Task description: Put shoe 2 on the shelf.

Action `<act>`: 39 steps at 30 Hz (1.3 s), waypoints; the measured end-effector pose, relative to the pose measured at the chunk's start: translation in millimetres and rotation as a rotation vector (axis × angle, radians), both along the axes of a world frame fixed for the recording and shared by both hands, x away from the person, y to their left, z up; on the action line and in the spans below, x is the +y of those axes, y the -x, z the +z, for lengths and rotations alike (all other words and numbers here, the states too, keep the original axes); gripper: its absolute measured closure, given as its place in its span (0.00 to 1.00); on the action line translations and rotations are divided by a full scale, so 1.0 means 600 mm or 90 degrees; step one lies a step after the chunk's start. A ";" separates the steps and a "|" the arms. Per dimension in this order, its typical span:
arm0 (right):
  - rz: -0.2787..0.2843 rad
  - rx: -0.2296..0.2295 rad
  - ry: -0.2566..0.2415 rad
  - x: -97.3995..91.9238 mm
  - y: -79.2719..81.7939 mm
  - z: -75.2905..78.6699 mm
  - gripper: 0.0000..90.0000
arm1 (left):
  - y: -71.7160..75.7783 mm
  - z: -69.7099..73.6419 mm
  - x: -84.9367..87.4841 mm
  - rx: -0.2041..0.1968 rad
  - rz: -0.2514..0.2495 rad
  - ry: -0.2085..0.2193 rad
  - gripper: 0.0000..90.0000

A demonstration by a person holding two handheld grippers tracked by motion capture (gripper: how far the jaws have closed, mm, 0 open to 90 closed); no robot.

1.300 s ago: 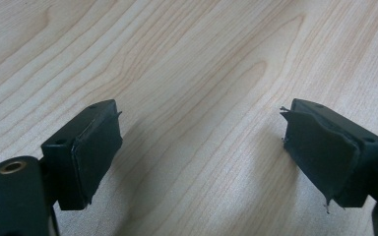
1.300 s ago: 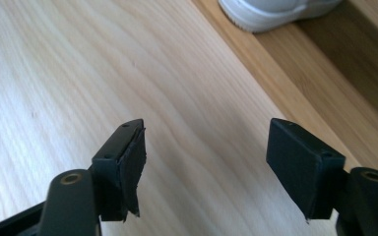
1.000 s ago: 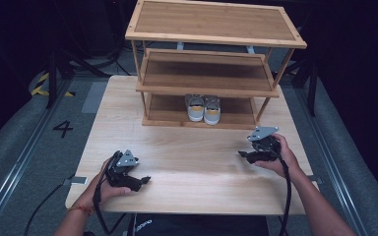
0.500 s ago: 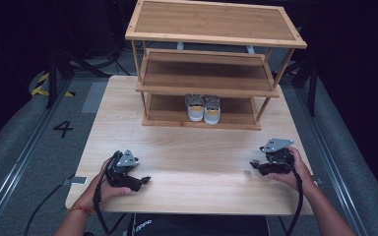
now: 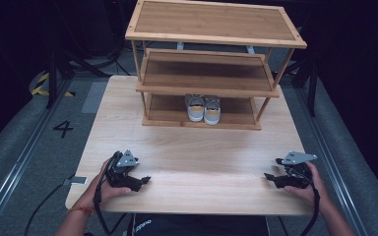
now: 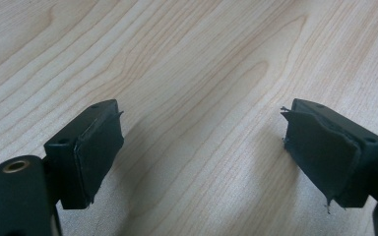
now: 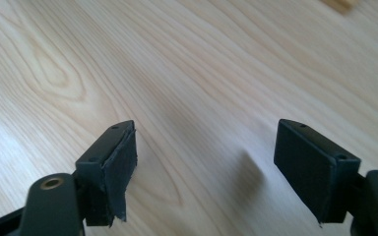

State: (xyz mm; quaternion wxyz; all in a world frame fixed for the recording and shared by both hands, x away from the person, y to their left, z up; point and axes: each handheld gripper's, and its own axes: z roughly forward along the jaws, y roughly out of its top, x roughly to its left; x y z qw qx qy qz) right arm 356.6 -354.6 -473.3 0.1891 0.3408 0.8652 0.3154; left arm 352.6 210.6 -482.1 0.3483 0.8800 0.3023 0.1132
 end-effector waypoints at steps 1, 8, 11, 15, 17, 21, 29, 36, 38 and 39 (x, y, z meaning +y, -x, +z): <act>-0.010 0.001 -0.007 -0.009 0.004 -0.003 0.27 | 0.000 0.000 0.000 0.002 0.001 0.002 0.16; -0.060 0.000 -0.063 -0.058 0.029 -0.016 0.24 | 0.000 0.000 0.000 0.000 0.001 0.000 0.16; -0.093 0.002 -0.094 -0.080 0.042 -0.023 0.21 | 0.000 0.000 0.000 0.000 0.001 0.000 0.16; -0.121 0.002 -0.094 -0.093 0.050 -0.024 0.19 | 0.001 0.000 0.000 0.000 0.002 0.000 0.16; -0.126 0.004 -0.095 -0.094 0.051 -0.024 0.19 | 0.001 0.000 0.000 0.000 0.004 0.000 0.16; -0.129 0.004 -0.095 -0.093 0.052 -0.024 0.19 | 0.001 0.000 0.000 0.000 0.004 0.000 0.16; -0.135 0.003 -0.095 -0.093 0.051 -0.024 0.19 | 0.001 0.000 0.000 -0.001 0.005 -0.002 0.16; -0.137 0.003 -0.097 -0.094 0.051 -0.024 0.20 | 0.000 0.000 -0.001 0.000 0.004 0.001 0.16; -0.137 0.003 -0.097 -0.094 0.051 -0.024 0.20 | 0.000 0.000 -0.001 0.001 0.004 0.001 0.16; -0.137 0.002 -0.096 -0.094 0.050 -0.024 0.20 | 0.000 0.000 -0.001 0.002 0.005 0.002 0.16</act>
